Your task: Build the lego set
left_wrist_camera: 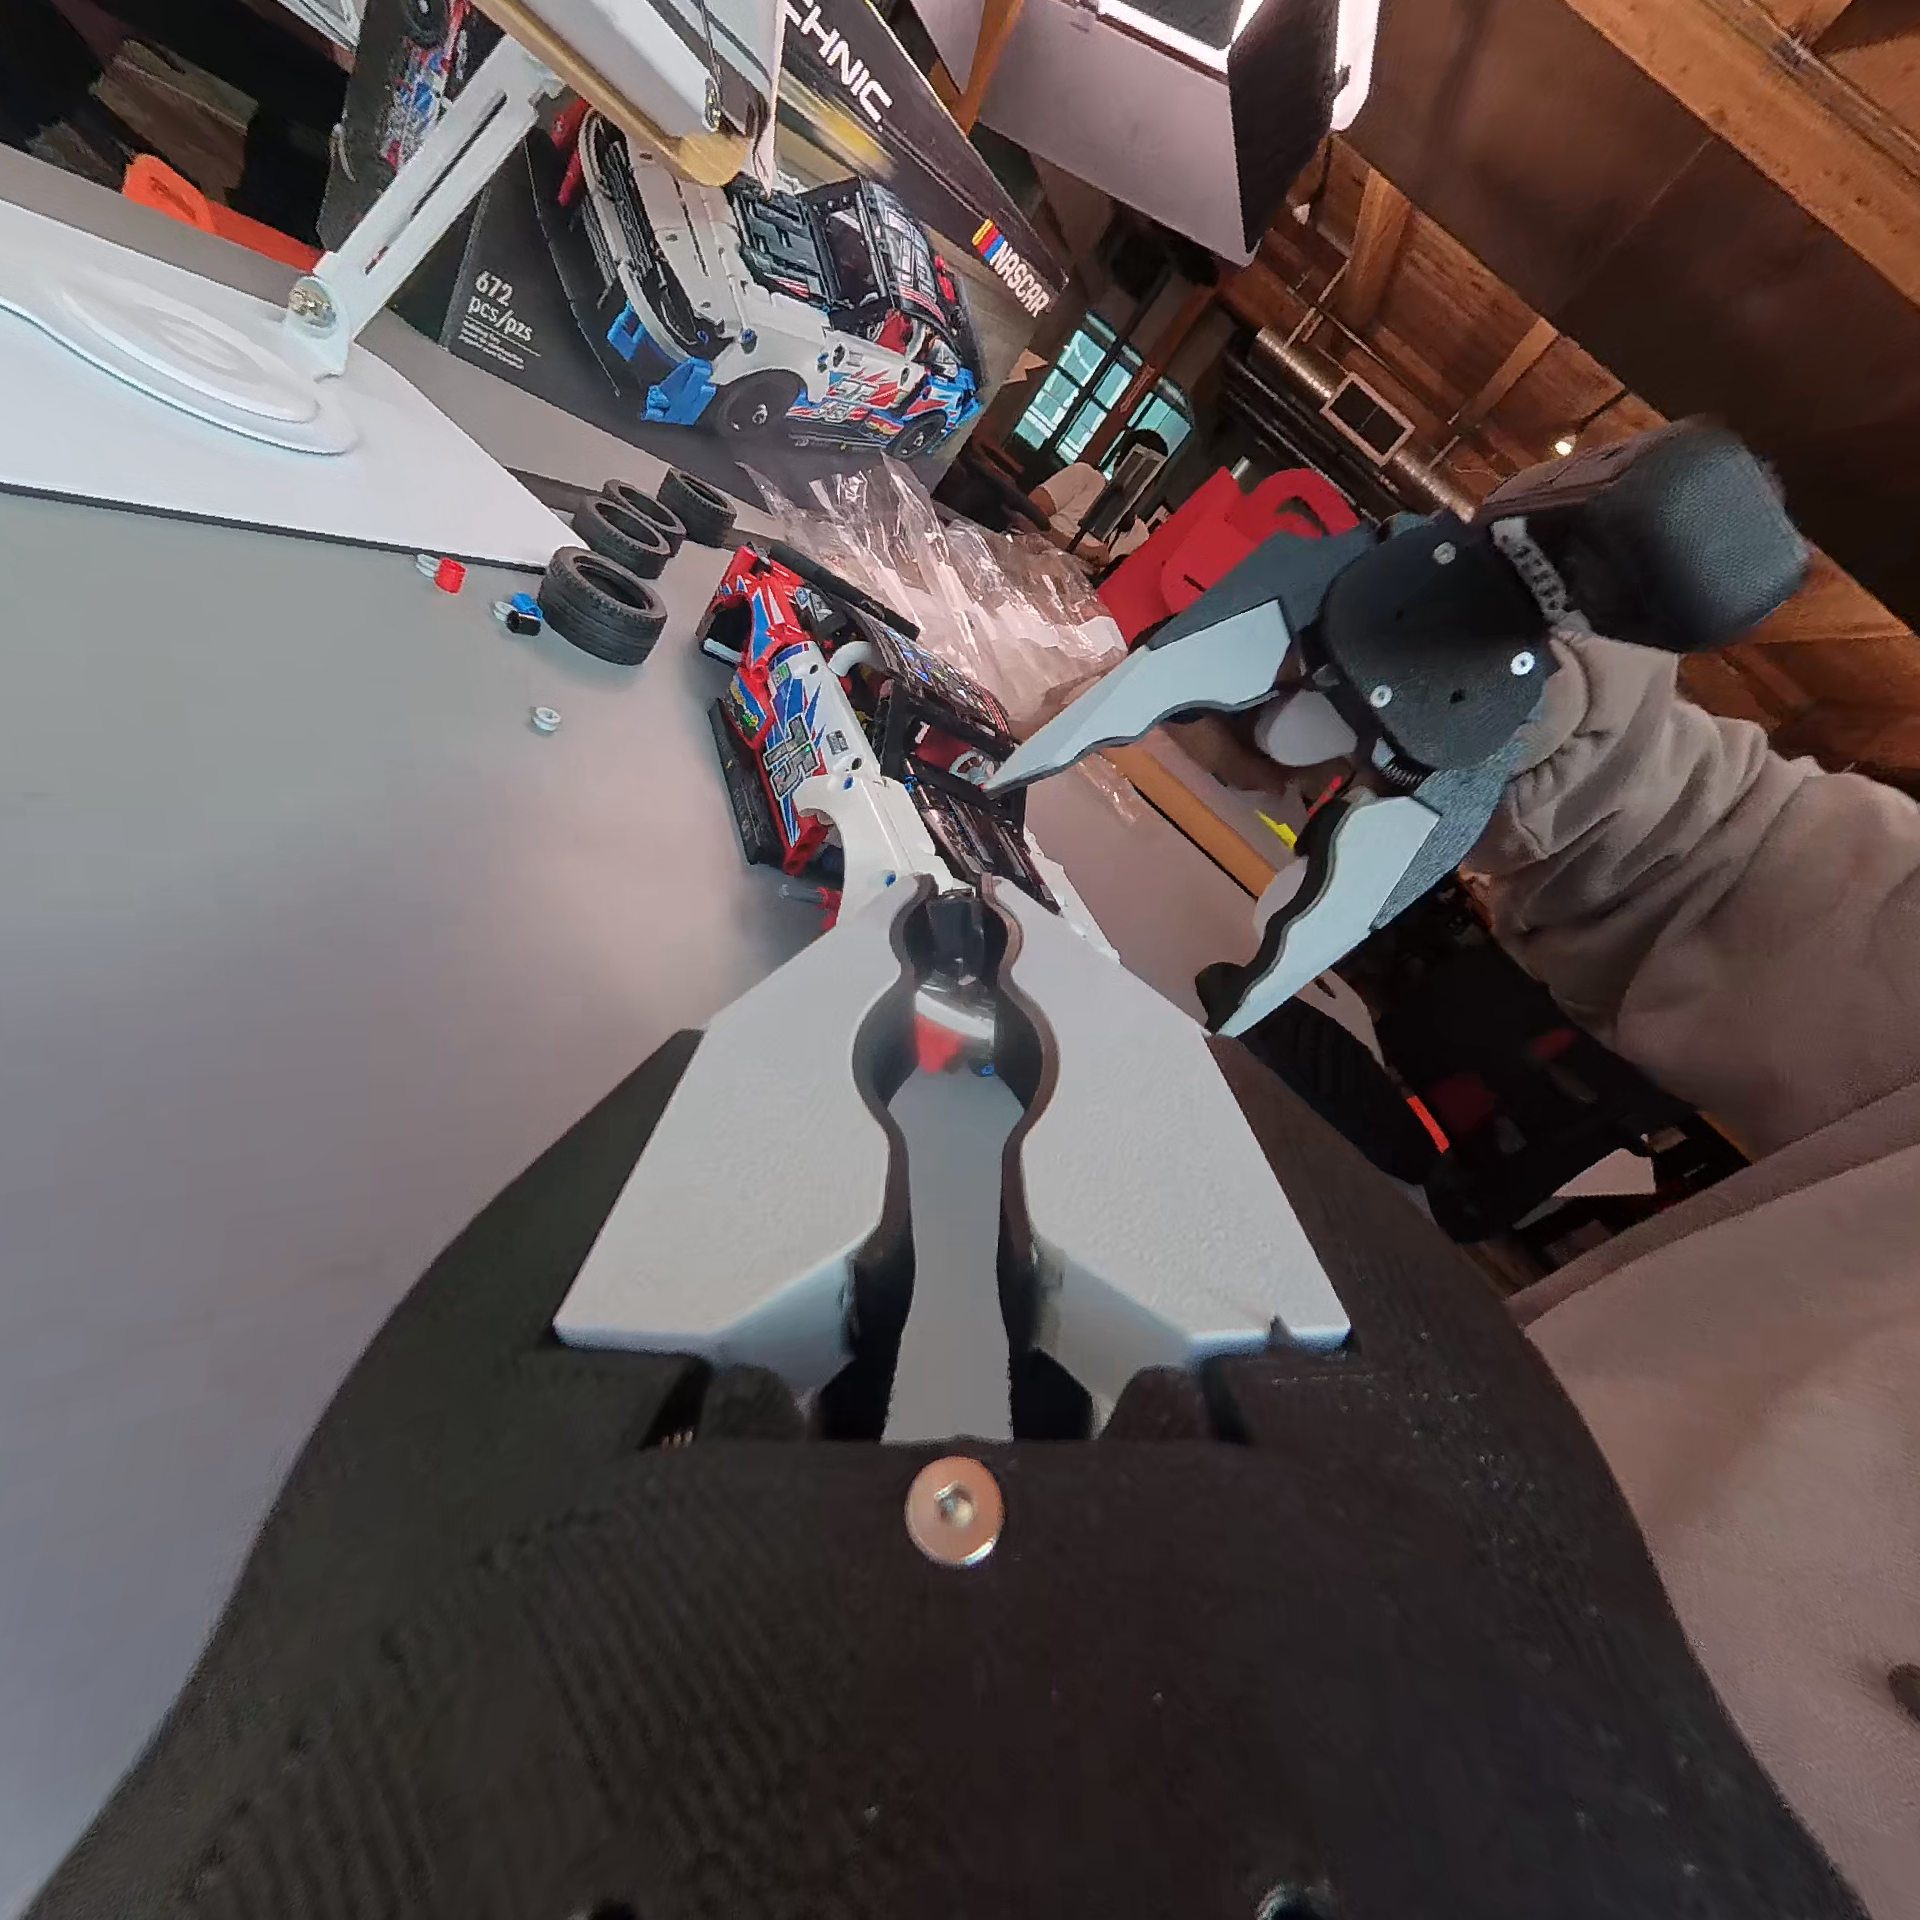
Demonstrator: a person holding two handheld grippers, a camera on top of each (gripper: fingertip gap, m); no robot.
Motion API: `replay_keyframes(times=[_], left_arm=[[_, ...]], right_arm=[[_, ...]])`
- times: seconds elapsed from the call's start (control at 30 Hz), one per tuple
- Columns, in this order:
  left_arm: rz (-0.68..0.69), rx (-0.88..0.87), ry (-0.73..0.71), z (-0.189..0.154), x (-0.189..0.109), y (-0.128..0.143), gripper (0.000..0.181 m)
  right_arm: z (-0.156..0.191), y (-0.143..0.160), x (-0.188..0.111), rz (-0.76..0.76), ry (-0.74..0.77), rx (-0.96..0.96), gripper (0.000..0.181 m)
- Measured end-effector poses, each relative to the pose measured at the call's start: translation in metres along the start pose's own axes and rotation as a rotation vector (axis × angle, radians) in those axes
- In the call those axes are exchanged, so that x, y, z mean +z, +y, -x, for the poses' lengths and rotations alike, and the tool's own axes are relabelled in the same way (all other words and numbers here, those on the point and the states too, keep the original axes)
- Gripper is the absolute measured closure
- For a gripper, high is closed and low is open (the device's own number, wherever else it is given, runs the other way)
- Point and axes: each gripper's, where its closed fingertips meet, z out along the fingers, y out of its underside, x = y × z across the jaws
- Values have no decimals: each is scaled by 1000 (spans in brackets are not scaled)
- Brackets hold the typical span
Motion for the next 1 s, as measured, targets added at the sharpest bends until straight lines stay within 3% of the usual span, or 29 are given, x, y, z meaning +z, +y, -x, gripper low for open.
replay_keyframes(times=[0.1, 0.23, 0.4, 0.87, 1.0], left_arm=[[-81, -137, 99, -9, -7, -12, 175], [-97, -272, 189, -13, -13, -13, 176], [-38, -262, 185, -15, -6, -4, 176], [124, -196, 240, -49, 25, 27, 175], [95, -160, 237, -68, 37, 26, 176]], right_arm=[[-12, -1, 25, 96, 11, -106, 61], [-19, 2, 30, 181, -11, -198, 58], [-3, 11, 19, 162, 40, -278, 75], [38, 37, -1, -48, 162, -60, 91], [36, 13, -34, -272, 250, 111, 103]])
